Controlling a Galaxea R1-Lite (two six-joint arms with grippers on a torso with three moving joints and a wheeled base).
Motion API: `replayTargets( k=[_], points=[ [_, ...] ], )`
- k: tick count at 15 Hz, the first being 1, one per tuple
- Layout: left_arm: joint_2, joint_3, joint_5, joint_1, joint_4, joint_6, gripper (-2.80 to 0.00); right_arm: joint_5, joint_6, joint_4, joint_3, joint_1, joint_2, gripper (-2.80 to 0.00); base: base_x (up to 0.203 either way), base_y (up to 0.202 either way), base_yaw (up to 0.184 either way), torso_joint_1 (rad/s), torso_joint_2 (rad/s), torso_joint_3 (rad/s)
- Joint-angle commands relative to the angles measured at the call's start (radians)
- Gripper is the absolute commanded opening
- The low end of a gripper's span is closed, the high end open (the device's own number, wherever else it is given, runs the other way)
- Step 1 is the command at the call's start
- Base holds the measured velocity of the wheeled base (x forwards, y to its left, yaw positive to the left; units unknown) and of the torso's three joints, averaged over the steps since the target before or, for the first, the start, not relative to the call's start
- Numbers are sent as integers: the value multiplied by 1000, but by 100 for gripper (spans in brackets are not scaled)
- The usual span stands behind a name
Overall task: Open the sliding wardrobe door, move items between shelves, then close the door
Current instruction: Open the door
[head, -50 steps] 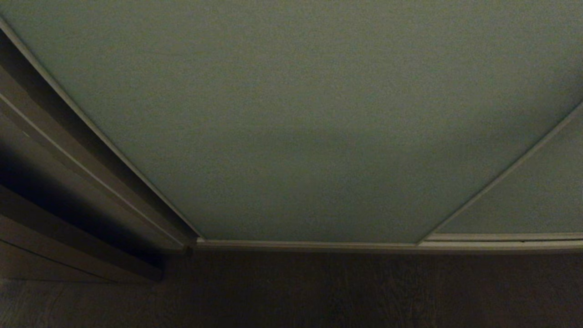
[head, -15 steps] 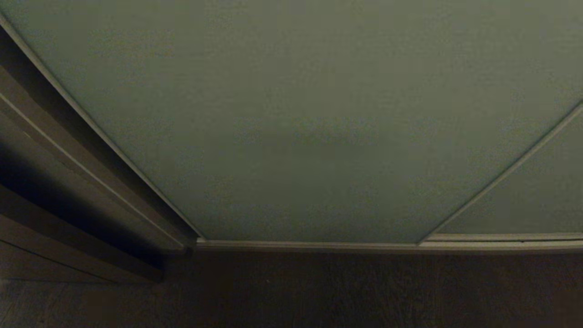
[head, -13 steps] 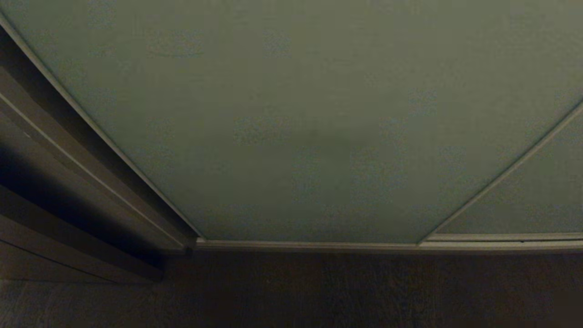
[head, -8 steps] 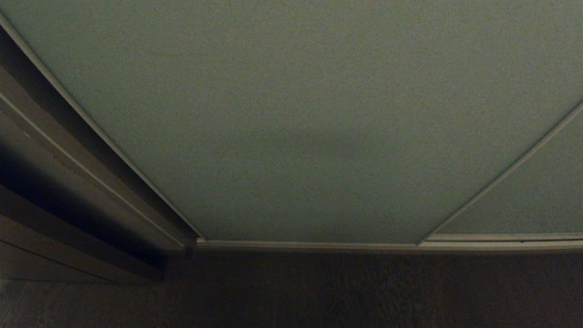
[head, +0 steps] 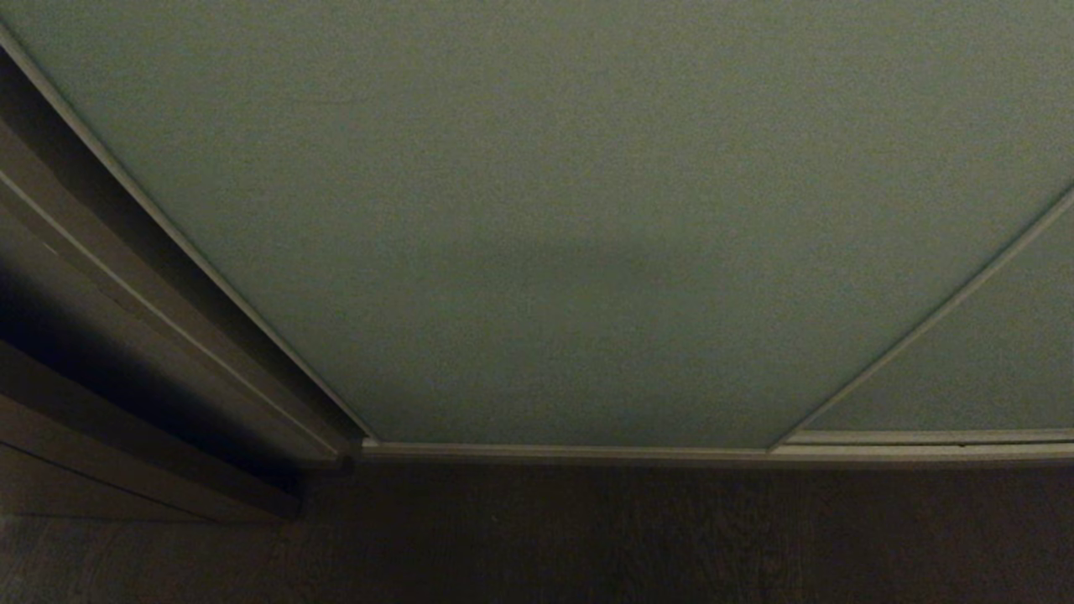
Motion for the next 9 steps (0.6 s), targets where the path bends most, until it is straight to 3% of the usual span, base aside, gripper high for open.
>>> replayTargets(
  k=[1, 5, 9],
  points=[
    [35, -113, 38, 0, -8, 7, -280, 0, 0, -1, 1, 0, 3, -280, 0, 0, 0, 0, 0, 0],
    [316, -364, 108, 2, -145, 15, -280, 0, 0, -1, 1, 0, 3, -280, 0, 0, 0, 0, 0, 0],
    [660, -585, 228, 3, -324, 11, -280, 0, 0, -1, 1, 0, 3, -280, 0, 0, 0, 0, 0, 0]
  ],
)
